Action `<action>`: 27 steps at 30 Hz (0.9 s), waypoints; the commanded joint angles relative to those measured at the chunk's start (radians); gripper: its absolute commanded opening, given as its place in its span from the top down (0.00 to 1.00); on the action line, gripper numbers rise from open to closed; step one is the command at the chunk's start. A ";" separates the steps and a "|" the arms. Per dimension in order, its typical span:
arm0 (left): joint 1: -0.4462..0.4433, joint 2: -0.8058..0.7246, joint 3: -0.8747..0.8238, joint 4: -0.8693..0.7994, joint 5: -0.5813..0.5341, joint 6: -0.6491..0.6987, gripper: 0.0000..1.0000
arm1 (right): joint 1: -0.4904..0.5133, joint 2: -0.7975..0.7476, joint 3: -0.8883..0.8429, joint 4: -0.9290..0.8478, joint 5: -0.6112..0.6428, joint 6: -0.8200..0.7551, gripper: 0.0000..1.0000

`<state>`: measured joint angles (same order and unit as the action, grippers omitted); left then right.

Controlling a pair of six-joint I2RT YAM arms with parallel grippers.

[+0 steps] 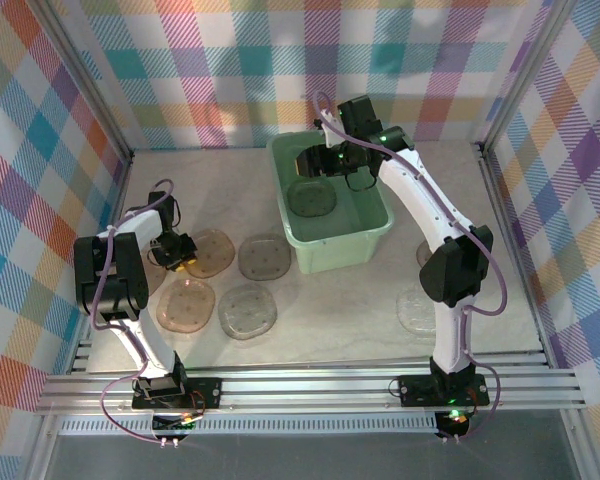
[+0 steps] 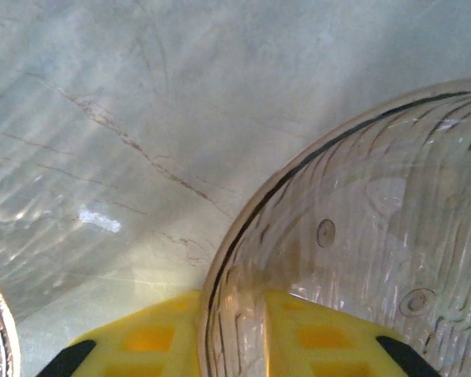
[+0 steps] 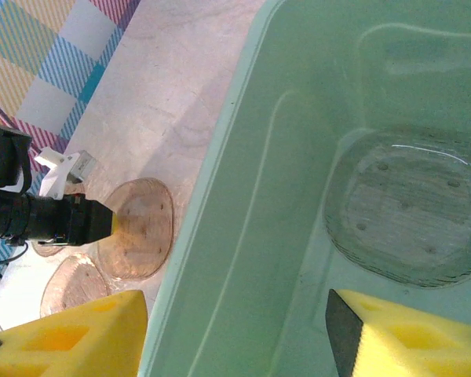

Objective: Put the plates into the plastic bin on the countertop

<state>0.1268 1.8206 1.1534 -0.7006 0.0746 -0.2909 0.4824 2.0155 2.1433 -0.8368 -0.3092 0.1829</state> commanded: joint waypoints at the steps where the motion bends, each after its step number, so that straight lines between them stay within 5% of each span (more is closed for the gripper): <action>1: 0.003 0.003 0.005 -0.009 0.010 0.009 0.82 | -0.002 0.006 0.020 -0.021 -0.029 0.019 0.38; 17: 0.004 -0.082 0.036 -0.008 0.044 -0.012 0.99 | -0.001 -0.005 0.011 0.004 -0.036 0.036 0.35; 27: 0.002 -0.186 0.075 0.015 0.092 -0.047 1.00 | -0.002 -0.004 0.034 0.001 -0.008 0.050 0.25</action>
<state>0.1268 1.6974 1.1843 -0.6971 0.1417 -0.3172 0.4828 2.0155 2.1433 -0.8394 -0.3260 0.2203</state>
